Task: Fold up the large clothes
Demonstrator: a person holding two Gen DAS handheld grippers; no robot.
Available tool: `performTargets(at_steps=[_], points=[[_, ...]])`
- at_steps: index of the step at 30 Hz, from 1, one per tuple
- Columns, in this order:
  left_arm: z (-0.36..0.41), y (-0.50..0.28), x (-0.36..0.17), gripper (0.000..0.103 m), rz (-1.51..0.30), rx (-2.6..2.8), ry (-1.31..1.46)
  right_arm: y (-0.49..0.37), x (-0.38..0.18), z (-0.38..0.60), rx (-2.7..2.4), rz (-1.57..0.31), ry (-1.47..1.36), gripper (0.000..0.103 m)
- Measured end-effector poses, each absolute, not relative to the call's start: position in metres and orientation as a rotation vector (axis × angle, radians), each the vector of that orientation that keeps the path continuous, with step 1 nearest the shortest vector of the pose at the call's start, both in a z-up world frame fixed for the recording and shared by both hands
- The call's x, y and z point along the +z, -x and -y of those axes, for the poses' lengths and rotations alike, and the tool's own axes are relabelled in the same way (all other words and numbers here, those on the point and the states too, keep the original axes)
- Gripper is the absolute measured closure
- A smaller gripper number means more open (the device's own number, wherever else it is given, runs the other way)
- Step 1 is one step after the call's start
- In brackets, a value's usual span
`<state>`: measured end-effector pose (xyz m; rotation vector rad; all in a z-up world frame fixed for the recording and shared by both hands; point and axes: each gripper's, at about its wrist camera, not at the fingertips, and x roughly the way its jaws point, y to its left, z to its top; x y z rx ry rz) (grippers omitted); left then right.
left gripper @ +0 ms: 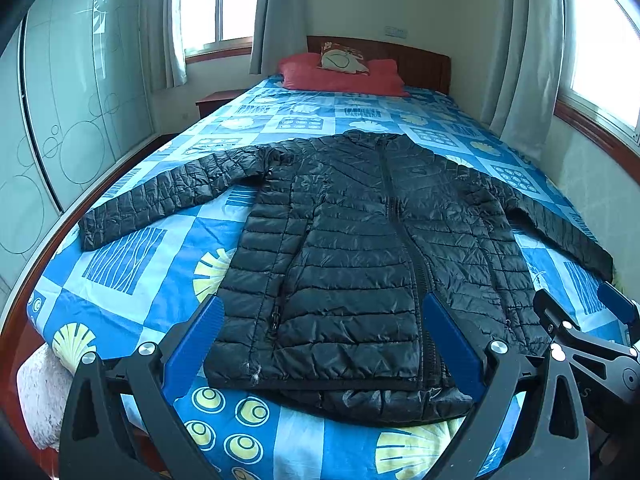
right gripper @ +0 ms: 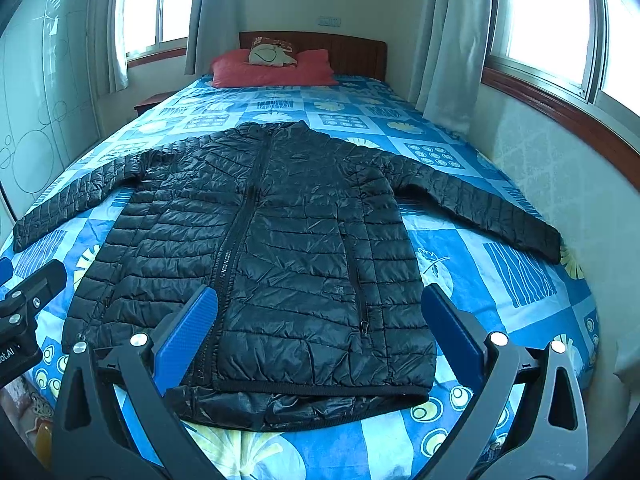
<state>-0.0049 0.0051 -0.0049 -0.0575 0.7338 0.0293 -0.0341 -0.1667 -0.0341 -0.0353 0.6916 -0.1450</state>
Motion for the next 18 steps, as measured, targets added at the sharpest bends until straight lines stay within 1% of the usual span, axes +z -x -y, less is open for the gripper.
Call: performTargets(at_steps=[18], points=[[-0.0133, 0.0034, -0.0082, 0.005, -0.741, 0.036, 0.061, 0.0337, -0.0345, 0.1655, -0.146, -0.693, 0.036, 0.002]])
